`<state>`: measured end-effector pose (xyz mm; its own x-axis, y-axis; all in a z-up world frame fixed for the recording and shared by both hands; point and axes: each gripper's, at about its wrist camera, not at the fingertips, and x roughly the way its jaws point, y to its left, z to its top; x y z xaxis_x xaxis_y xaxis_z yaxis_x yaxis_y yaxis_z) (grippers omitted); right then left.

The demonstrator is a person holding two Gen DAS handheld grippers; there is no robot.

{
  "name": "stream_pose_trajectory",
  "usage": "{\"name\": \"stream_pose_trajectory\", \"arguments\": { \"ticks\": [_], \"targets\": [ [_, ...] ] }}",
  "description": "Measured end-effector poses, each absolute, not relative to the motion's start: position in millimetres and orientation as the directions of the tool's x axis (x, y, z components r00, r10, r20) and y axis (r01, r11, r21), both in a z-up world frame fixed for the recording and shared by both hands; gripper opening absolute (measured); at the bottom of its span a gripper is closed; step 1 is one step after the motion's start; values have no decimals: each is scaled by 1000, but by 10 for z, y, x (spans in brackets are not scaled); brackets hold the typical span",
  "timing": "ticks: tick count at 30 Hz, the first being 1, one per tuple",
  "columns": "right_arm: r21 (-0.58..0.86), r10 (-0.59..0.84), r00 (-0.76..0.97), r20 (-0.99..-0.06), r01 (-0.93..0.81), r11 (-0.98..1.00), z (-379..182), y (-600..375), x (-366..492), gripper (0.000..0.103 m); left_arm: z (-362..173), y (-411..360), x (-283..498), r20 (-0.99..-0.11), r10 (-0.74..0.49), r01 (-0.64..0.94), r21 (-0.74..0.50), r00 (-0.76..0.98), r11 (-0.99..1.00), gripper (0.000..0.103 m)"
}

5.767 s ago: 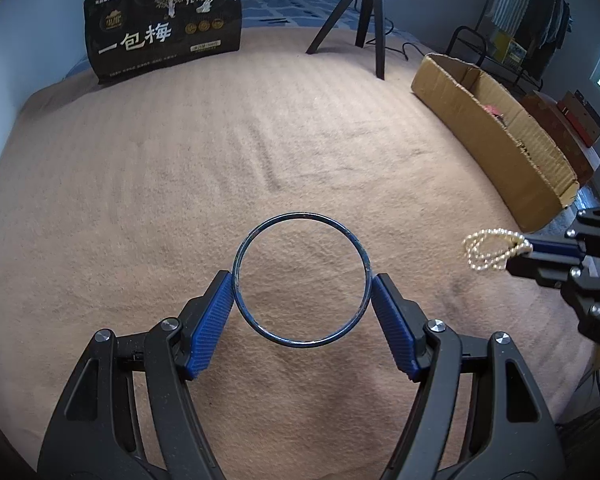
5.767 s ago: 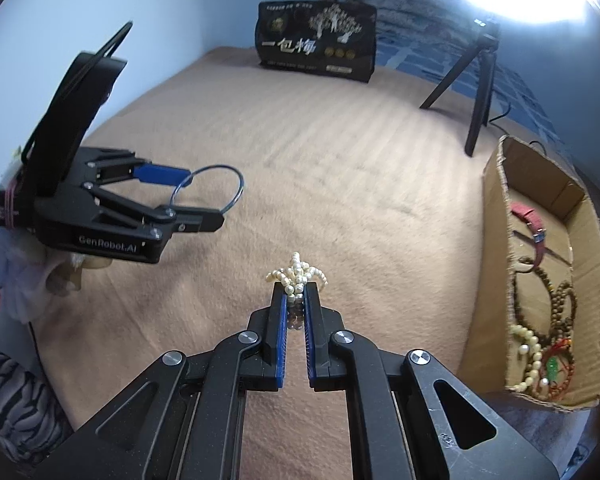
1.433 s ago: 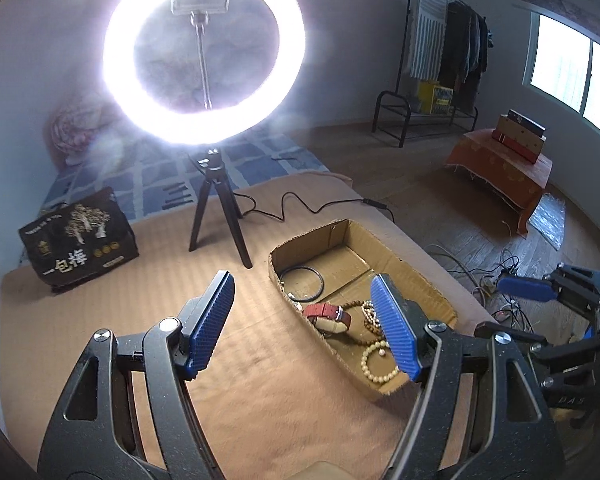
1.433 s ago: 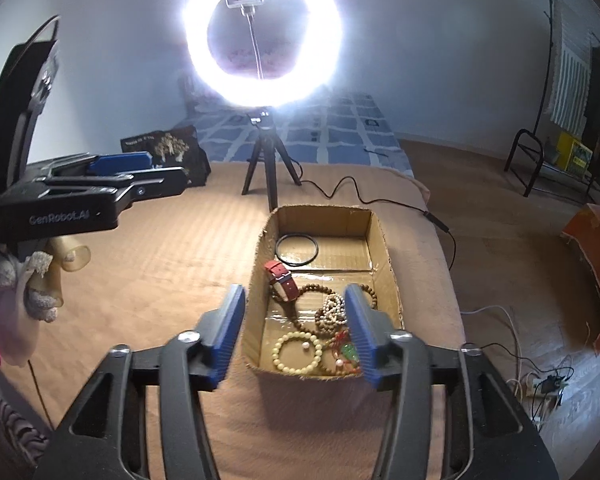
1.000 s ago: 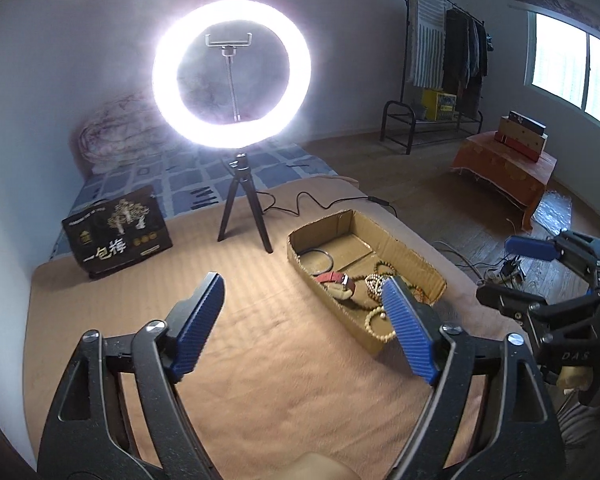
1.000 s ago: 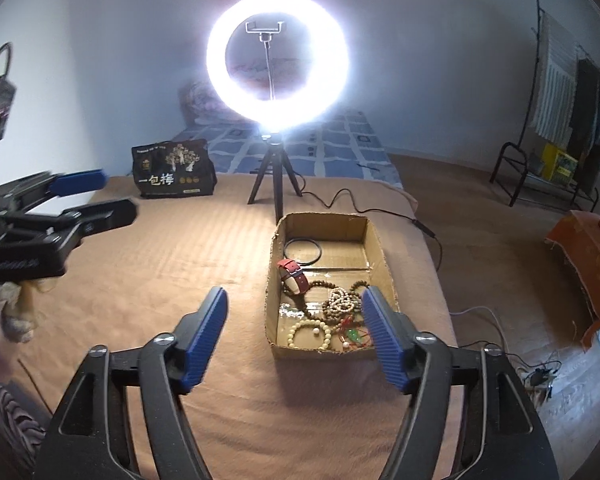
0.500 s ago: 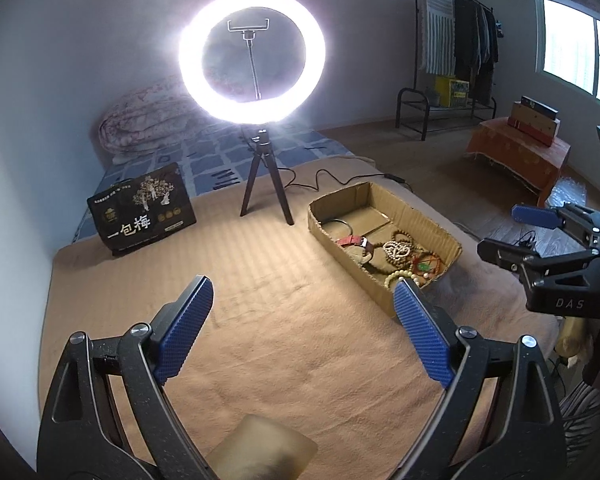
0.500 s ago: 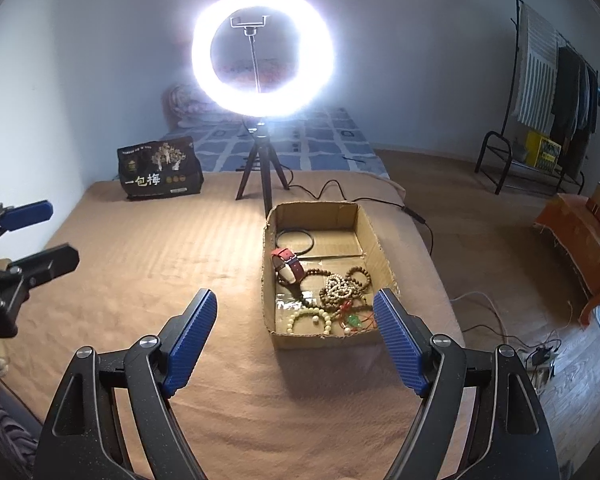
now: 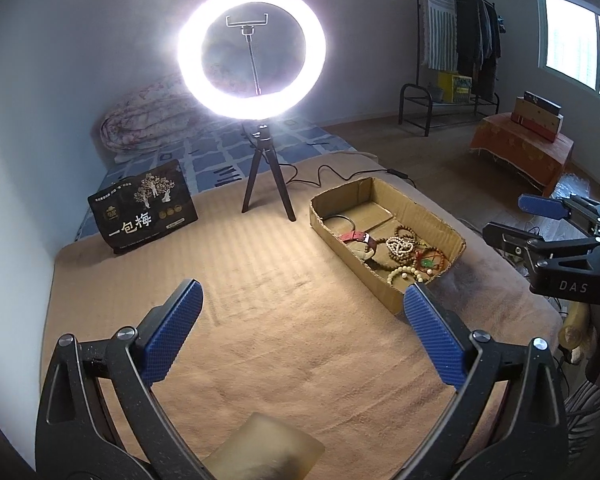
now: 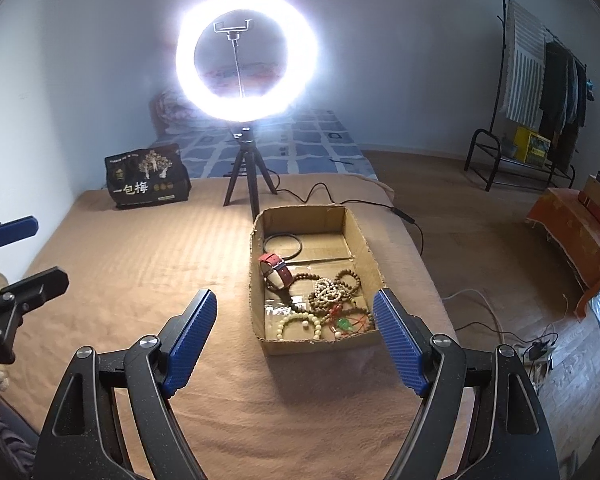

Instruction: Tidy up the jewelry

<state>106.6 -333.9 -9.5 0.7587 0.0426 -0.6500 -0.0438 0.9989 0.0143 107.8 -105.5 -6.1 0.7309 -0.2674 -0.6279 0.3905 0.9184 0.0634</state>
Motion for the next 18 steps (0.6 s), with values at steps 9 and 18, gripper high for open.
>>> {"name": "stream_pose_trajectory", "arguments": {
  "ticks": [9, 18],
  "targets": [
    [8, 42, 760, -649, -48, 999, -74, -3328, 1055, 80, -65, -1084, 1100, -628, -277, 396, 54, 727, 917, 102],
    [10, 43, 761, -647, -47, 999, -77, -3336, 1060, 80, -57, -1086, 1099, -628, -278, 395, 52, 727, 917, 102]
  ]
}}
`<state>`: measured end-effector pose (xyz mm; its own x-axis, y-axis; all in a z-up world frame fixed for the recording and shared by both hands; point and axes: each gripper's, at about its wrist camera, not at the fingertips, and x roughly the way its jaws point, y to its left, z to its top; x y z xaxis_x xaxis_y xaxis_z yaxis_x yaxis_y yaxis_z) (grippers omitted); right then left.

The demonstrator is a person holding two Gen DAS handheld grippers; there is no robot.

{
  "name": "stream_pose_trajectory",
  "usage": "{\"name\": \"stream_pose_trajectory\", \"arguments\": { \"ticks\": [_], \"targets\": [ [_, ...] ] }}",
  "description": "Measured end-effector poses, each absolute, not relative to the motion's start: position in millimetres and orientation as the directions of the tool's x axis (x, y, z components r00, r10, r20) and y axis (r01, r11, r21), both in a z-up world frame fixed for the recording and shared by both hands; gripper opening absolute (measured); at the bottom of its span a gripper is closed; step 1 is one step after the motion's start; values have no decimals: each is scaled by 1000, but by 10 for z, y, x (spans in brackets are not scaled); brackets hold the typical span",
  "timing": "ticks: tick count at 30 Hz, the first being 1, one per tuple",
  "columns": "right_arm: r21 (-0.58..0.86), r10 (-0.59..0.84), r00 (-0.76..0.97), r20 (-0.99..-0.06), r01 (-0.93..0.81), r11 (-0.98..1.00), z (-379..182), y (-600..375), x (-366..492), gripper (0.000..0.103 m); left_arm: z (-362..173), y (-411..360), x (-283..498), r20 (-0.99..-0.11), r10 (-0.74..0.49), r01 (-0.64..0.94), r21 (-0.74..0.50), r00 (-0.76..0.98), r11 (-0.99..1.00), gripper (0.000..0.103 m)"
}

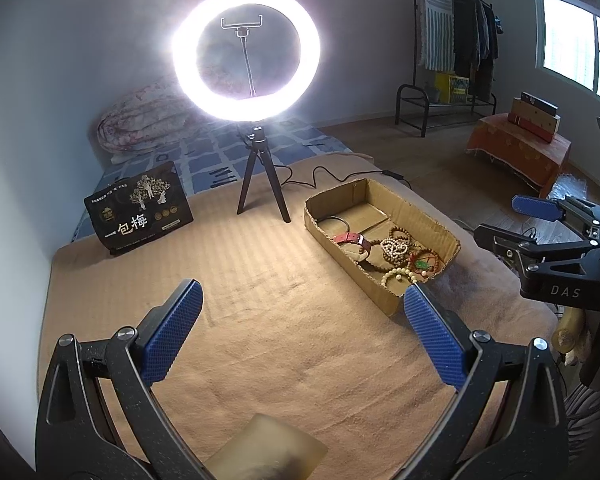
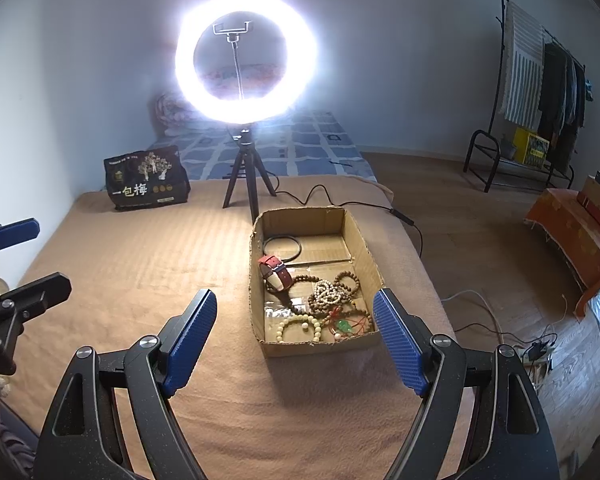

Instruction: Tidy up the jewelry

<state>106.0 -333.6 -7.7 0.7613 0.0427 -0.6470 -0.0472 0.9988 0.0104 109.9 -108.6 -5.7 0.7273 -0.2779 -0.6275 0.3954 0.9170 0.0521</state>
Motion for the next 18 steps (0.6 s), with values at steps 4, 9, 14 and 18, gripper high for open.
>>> {"name": "stream_pose_trajectory", "arguments": {
  "ticks": [4, 9, 14, 18],
  "targets": [
    [11, 43, 762, -647, -47, 999, -77, -3335, 1059, 80, -57, -1092, 1099, -629, -278, 397, 53, 726, 916, 102],
    [10, 42, 762, -647, -47, 999, -76, -3335, 1061, 80, -54, -1089, 1097, -628, -278, 396, 53, 727, 917, 102],
    [10, 43, 761, -647, -49, 999, -76, -3330, 1057, 80, -59, -1095, 1097, -629, -279, 397, 52, 726, 916, 102],
    [6, 42, 762, -646, -50, 999, -71, -3332, 1053, 80, -54, -1101, 1092, -630, -279, 397, 52, 725, 916, 102]
  ]
}}
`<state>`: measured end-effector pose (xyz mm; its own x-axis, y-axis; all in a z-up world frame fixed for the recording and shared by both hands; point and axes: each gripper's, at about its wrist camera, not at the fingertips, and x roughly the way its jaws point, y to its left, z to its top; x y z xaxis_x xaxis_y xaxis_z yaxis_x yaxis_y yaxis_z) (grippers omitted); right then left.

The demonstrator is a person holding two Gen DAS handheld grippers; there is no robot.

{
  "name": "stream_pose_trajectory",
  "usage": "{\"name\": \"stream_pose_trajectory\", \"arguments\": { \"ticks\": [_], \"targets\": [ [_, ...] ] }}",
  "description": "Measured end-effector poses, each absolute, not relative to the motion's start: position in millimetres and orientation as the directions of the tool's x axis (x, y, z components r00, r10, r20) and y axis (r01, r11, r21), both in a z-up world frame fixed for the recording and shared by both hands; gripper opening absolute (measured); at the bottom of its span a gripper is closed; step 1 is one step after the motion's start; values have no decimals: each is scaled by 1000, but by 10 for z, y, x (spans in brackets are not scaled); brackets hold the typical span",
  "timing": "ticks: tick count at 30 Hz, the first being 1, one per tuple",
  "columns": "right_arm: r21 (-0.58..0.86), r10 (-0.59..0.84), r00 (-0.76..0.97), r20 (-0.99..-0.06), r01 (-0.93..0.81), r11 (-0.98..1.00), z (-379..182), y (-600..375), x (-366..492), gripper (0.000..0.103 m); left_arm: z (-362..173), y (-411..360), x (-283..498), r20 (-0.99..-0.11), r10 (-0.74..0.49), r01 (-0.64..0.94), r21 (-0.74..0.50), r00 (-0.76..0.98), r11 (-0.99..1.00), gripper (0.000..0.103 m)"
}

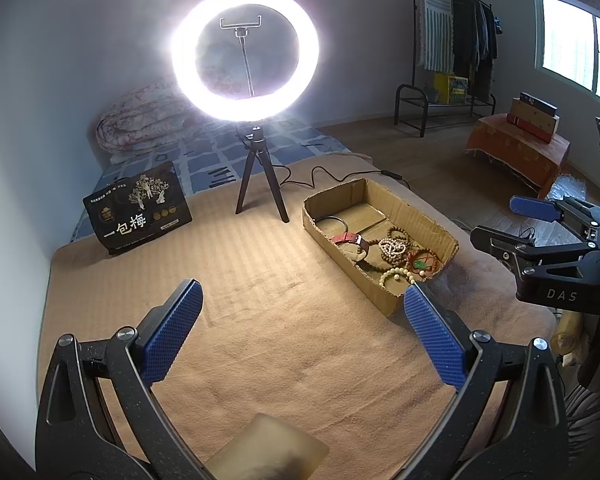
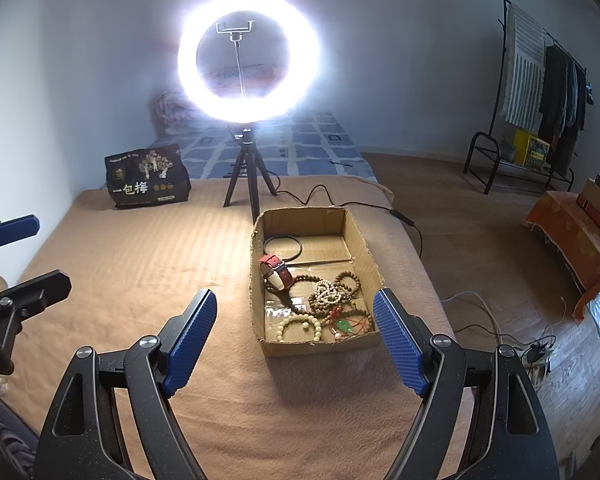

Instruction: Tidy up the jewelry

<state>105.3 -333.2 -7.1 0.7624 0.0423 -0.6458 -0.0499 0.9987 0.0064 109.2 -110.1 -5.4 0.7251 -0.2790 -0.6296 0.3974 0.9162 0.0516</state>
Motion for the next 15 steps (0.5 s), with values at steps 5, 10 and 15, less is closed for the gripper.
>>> {"name": "stream_pose_trajectory", "arguments": {
  "ticks": [5, 10, 15],
  "targets": [
    [7, 43, 762, -646, -50, 999, -70, -3338, 1052, 80, -52, -1104, 1091, -628, -279, 397, 52, 727, 916, 102],
    [5, 42, 762, -646, -51, 999, -70, -3338, 1052, 80, -52, -1100, 1090, -628, -279, 397, 51, 726, 916, 102],
    [5, 42, 762, -646, -51, 999, -73, -3331, 1056, 80, -50, -1098, 1091, -629, -279, 397, 51, 726, 917, 102]
  ]
}}
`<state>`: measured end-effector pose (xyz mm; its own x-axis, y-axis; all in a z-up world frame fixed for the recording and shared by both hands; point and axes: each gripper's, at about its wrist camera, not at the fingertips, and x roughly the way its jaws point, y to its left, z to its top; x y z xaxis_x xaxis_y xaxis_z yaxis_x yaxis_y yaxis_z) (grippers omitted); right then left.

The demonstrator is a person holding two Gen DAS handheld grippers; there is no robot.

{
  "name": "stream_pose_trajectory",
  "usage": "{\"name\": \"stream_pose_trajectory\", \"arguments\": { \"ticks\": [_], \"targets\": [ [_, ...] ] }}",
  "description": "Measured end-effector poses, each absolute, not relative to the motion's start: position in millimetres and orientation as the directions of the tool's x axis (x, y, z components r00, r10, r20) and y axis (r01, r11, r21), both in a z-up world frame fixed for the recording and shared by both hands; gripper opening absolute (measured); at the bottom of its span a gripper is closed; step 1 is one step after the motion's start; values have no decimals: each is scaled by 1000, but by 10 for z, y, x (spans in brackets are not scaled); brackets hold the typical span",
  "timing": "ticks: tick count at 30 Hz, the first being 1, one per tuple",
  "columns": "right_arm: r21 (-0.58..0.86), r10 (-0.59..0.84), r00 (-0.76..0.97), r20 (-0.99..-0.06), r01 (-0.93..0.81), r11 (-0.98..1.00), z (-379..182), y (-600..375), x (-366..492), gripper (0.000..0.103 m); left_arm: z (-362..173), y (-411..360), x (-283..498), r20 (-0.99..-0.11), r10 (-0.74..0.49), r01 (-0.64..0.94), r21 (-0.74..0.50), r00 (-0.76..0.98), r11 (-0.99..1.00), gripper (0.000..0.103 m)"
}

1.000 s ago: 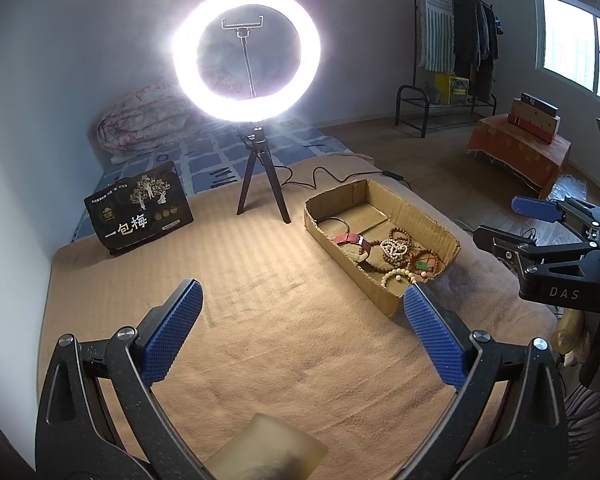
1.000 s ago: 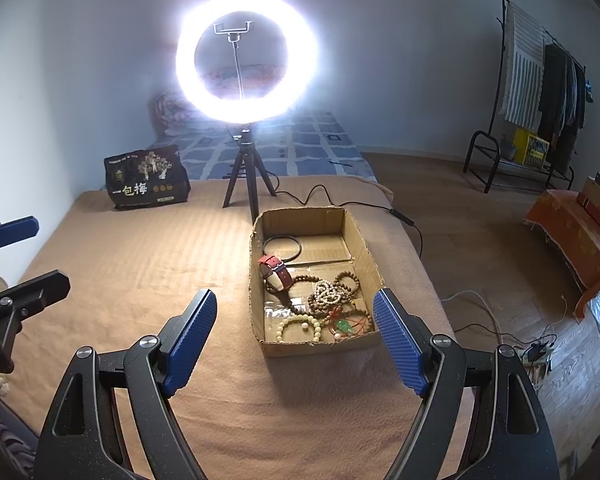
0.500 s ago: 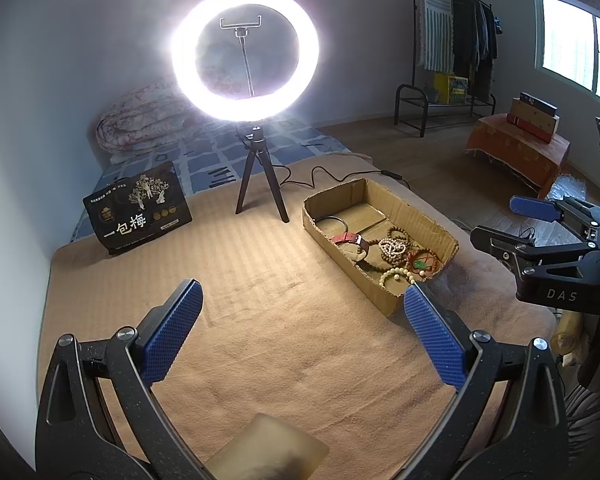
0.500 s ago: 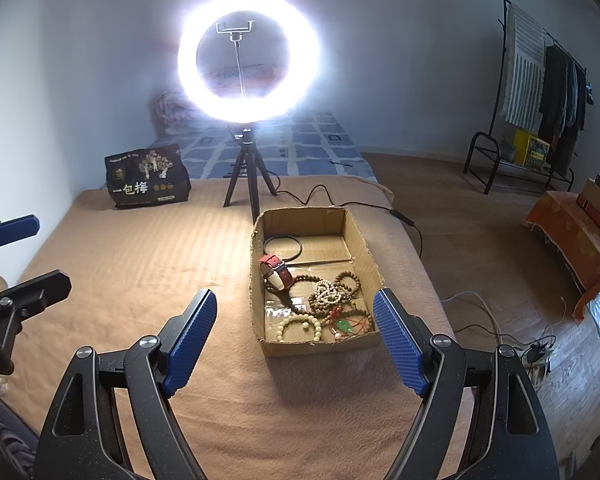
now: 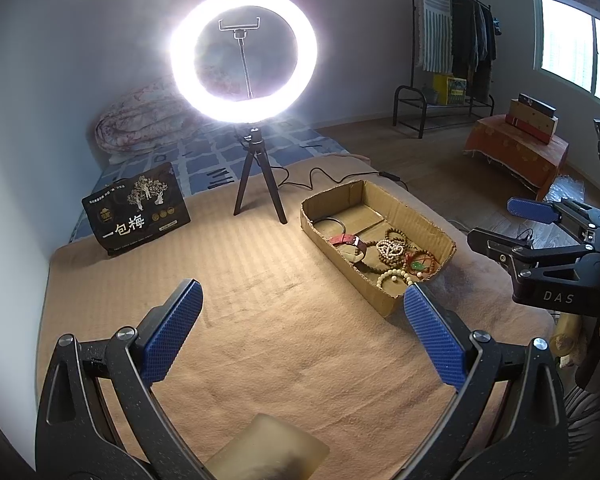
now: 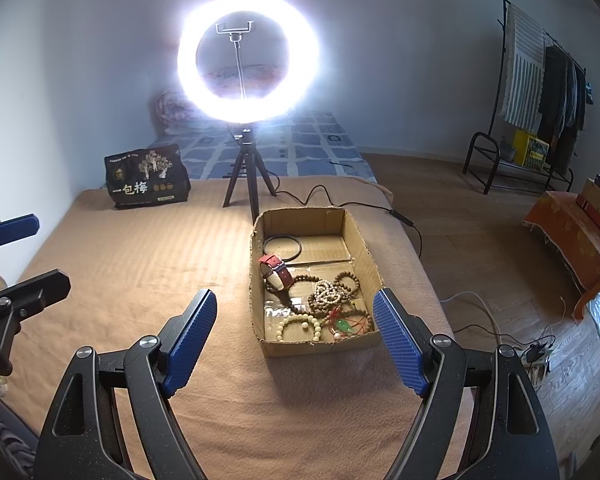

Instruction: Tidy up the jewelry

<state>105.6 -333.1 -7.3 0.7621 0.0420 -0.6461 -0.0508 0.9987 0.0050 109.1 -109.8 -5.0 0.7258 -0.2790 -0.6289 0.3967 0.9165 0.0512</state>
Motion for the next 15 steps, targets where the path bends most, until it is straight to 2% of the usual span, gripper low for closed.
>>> {"name": "stream_pose_trajectory", "arguments": {
  "ticks": [15],
  "targets": [
    [6, 43, 762, -646, -51, 999, -70, -3334, 1055, 80, -41, -1121, 1080, -629, -281, 398, 49, 725, 916, 102]
  ]
}}
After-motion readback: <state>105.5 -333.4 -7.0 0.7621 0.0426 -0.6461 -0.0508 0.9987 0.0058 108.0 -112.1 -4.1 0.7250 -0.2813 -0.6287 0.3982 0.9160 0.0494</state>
